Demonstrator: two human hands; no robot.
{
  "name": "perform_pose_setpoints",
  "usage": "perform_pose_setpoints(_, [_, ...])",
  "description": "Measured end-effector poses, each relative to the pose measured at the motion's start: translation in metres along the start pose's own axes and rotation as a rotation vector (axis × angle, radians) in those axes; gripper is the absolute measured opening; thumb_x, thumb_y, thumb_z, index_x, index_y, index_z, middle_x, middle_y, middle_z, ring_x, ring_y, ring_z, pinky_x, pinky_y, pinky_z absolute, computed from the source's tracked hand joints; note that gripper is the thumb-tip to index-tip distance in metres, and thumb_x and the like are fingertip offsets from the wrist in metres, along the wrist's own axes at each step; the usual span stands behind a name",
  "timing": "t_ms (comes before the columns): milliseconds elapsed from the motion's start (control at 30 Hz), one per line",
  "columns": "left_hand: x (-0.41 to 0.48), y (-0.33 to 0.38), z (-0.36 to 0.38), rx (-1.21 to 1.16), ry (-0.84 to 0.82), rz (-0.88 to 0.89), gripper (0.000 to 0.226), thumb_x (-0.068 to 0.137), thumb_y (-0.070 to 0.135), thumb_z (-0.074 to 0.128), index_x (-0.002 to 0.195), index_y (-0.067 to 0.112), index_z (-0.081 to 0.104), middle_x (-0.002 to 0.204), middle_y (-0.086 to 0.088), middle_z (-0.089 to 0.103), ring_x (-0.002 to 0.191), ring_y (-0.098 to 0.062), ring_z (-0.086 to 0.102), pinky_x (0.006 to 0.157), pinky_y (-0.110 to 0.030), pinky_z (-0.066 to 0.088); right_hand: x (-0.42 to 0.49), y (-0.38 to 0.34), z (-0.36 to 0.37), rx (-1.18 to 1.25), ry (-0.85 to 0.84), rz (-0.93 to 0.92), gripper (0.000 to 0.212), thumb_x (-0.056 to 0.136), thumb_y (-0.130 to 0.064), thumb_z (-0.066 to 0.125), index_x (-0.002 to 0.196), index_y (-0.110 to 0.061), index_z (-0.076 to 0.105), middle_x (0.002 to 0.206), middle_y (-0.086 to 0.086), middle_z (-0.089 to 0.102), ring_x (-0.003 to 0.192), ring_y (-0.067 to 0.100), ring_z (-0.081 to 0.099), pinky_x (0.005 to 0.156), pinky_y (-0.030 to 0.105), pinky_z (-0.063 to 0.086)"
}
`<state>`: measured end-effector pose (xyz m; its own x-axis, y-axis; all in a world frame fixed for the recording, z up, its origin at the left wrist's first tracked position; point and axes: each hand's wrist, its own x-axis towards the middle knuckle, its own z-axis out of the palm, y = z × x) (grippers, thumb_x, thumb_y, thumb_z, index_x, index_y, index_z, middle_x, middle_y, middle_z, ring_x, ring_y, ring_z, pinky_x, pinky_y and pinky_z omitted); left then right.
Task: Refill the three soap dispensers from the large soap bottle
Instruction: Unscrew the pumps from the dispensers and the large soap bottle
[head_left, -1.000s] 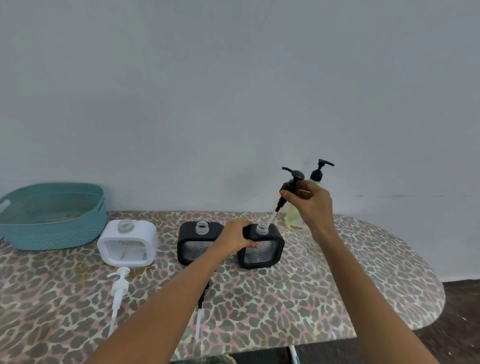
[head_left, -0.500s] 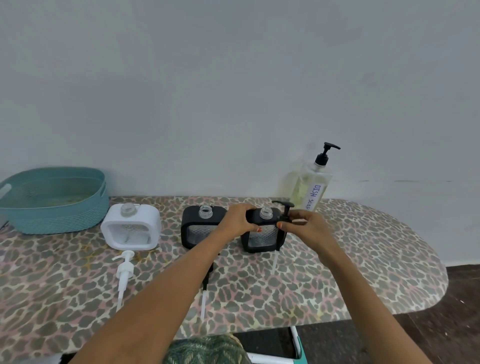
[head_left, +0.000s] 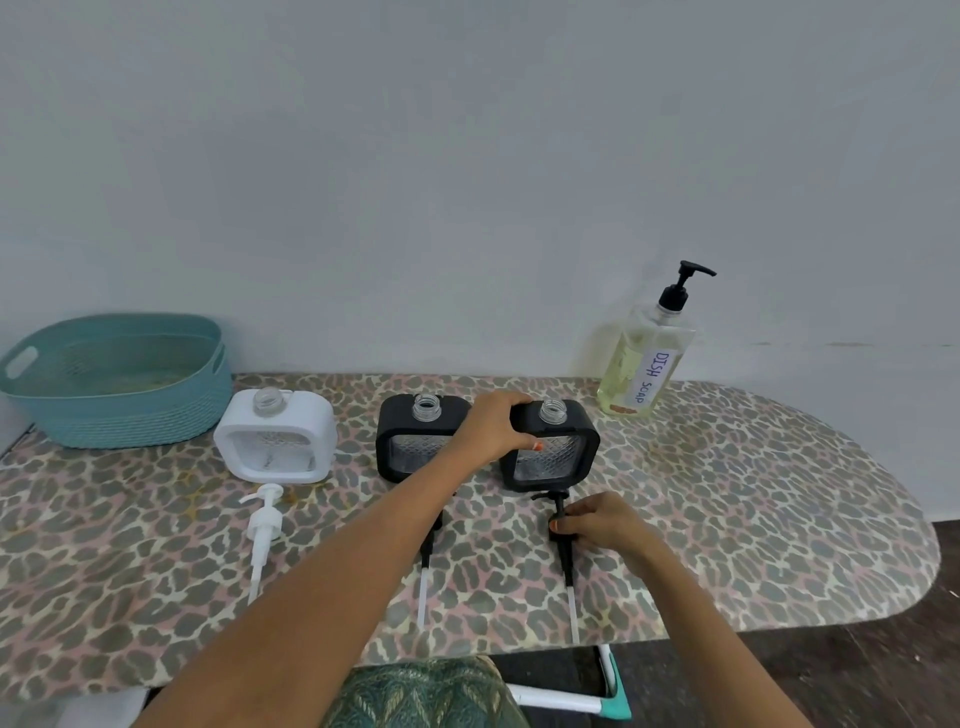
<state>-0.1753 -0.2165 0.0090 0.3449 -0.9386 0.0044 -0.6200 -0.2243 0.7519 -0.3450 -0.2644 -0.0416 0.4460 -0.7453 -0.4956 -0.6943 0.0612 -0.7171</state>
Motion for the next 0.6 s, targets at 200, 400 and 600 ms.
perform_pose_setpoints(200, [0.0,0.001,0.0,-0.002,-0.014,-0.001,0.062,0.072,0.014,0.076,0.128,0.007,0.05,0.126,-0.011,0.059,0.115,-0.023,0.055,0.095,-0.027,0.041,0.004,0.006,0.004,0.055,0.023,0.003,0.025,0.076,-0.015,0.073,0.091,0.004,0.07,0.069,0.009,0.063,0.054,0.01,0.05,0.049,0.016,0.037])
perform_pose_setpoints(400, [-0.001,0.004,0.001,-0.002,-0.033,-0.012,0.062,0.074,0.013,0.074,0.13,0.006,0.048,0.127,-0.012,0.057,0.115,-0.025,0.054,0.094,-0.026,0.04,-0.003,0.006,-0.001,0.096,0.043,0.0,0.028,0.077,-0.017,0.072,0.089,0.009,0.067,0.071,0.012,0.057,0.05,0.014,0.043,0.046,0.018,0.034])
perform_pose_setpoints(600, [-0.002,0.01,0.0,0.017,-0.059,-0.024,0.069,0.075,0.016,0.074,0.134,0.006,0.04,0.136,-0.012,0.048,0.123,-0.026,0.047,0.097,-0.028,0.037,-0.017,-0.001,-0.024,0.086,0.136,-0.088,0.022,0.078,-0.017,0.071,0.086,0.003,0.068,0.069,0.004,0.059,0.066,0.012,0.052,0.068,0.024,0.042])
